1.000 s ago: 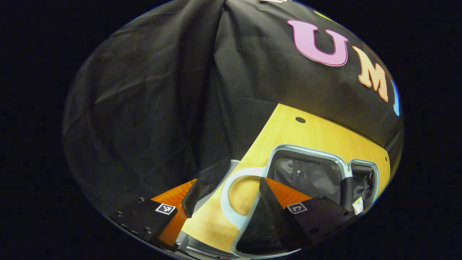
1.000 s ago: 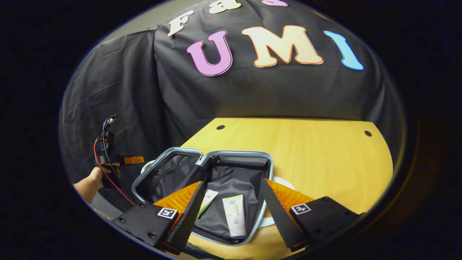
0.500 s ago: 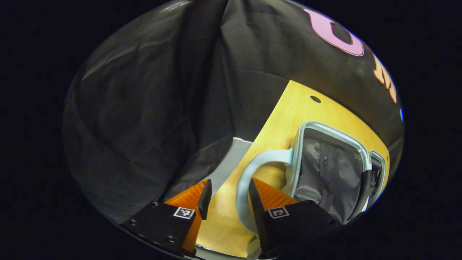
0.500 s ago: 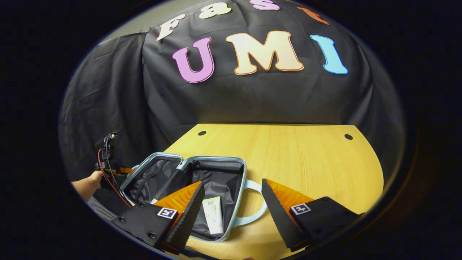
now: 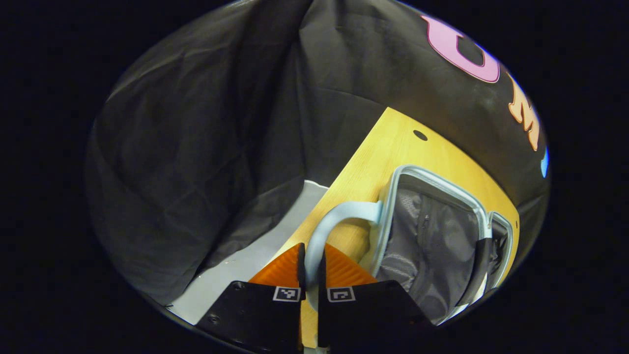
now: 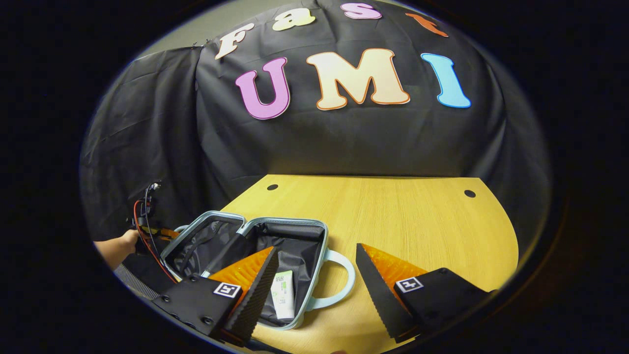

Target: First open the suitcase, pack the skin care products into it, and then close the suitcase.

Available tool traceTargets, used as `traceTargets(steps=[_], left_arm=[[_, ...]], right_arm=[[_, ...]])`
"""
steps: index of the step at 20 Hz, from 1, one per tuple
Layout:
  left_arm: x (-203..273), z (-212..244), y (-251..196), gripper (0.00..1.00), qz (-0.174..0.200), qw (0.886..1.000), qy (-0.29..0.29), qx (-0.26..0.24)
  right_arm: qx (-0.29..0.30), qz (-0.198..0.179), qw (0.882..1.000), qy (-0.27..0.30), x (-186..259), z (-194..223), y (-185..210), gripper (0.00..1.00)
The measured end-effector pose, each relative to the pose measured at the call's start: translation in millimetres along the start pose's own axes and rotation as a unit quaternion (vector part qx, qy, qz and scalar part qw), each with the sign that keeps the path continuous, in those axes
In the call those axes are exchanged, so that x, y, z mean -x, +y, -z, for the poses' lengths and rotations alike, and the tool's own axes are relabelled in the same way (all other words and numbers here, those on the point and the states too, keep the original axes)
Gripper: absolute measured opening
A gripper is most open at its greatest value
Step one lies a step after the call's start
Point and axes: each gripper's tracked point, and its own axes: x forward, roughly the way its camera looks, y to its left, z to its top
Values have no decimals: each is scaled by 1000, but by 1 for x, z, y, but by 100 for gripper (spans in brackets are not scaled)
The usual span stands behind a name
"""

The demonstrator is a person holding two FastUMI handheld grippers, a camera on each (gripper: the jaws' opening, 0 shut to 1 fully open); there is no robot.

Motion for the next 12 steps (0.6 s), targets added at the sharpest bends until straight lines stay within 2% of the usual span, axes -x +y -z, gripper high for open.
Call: traceTargets(steps=[2,7,12], left_arm=[[20,-17,-1,4,-3,999,-28,-14],[84,-61,-24,3,21,995,-91,-17],[142,-88,-78,2,38,987,-148,-41]], right_arm=[[-7,-2,1000,-3,0,-2,-4,98],[-10,-11,1000,-9,3,-4,-13,98],[-18,-21,999,-27,18,-9,-29,98]])
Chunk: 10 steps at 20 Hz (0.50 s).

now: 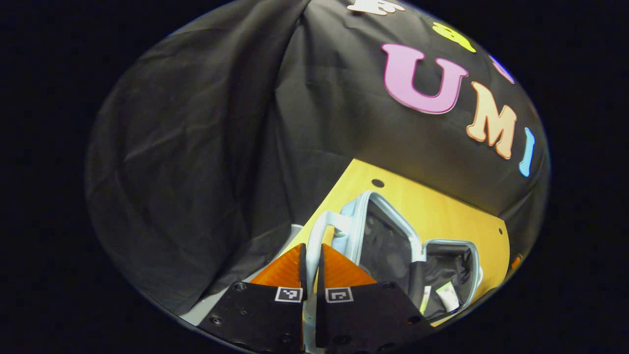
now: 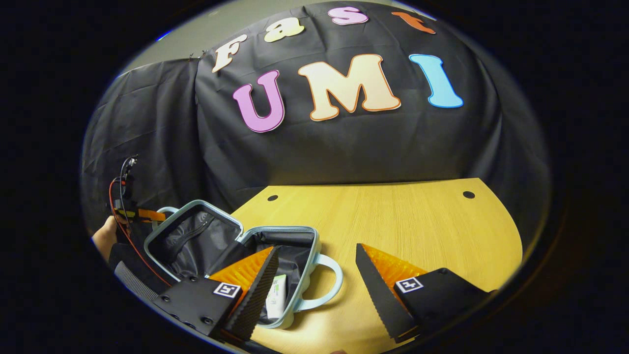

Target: First open the suitcase, pack the skin care products into it, and then close the suitcase.

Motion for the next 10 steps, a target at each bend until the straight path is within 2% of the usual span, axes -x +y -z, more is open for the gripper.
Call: traceTargets(steps=[4,10], left_arm=[[34,-23,-53,2,28,999,-42,-15],[66,-41,-125,2,72,994,-76,-22]], right_arm=[[-8,-1,1000,-3,9,-6,-20,98],[2,-5,1000,-7,16,-11,-40,98]])
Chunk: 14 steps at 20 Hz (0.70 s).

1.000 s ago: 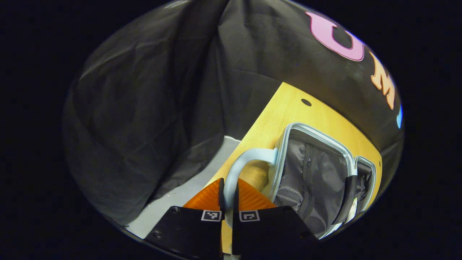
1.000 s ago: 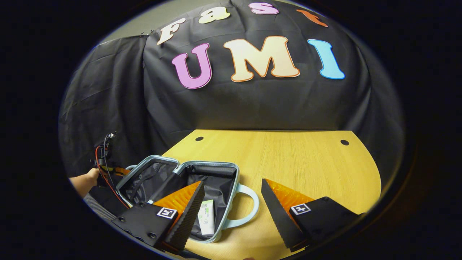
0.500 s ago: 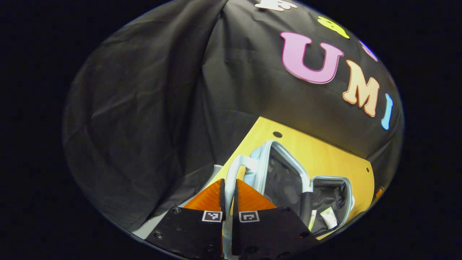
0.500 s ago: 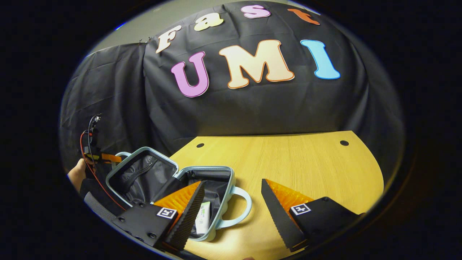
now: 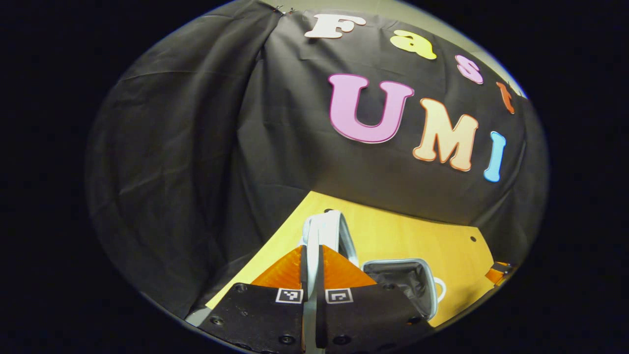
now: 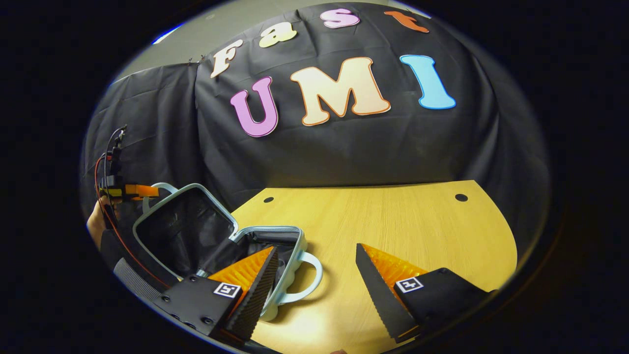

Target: First open the suitcase, pack the skin care products into it, and then close the suitcase.

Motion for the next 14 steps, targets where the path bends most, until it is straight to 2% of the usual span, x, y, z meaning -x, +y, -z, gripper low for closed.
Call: traceTargets(steps=[7,14], left_arm=[[7,-9,-83,2,58,998,-22,-10],[12,5,-158,2,118,993,-27,-4]], right_arm=[[5,-2,1000,-6,11,-10,-22,98],[7,4,1000,-16,24,-19,-41,98]])
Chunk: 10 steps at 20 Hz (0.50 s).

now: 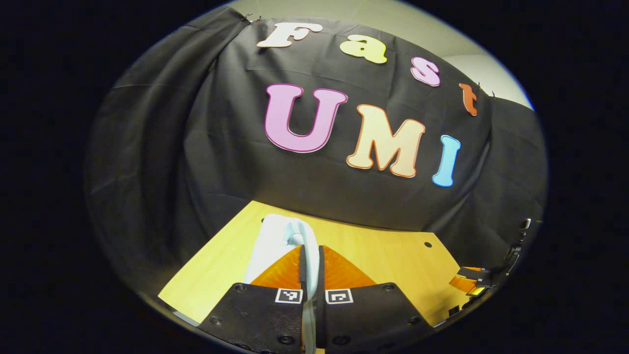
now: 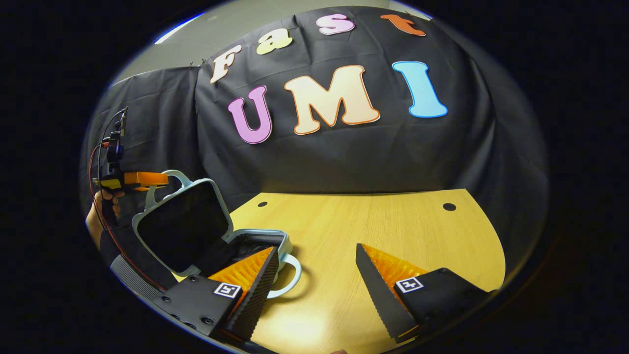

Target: First open the suitcase, pack the skin care products into it, and then close the suitcase.

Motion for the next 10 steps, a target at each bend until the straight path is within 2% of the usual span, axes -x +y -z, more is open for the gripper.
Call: traceTargets(steps=[6,10], left_arm=[[-12,24,-64,2,59,998,14,11],[-22,43,-94,2,78,996,31,5]], right_arm=[[-1,0,1000,-3,4,-1,-7,98],[-3,6,1000,-10,11,-7,-16,98]])
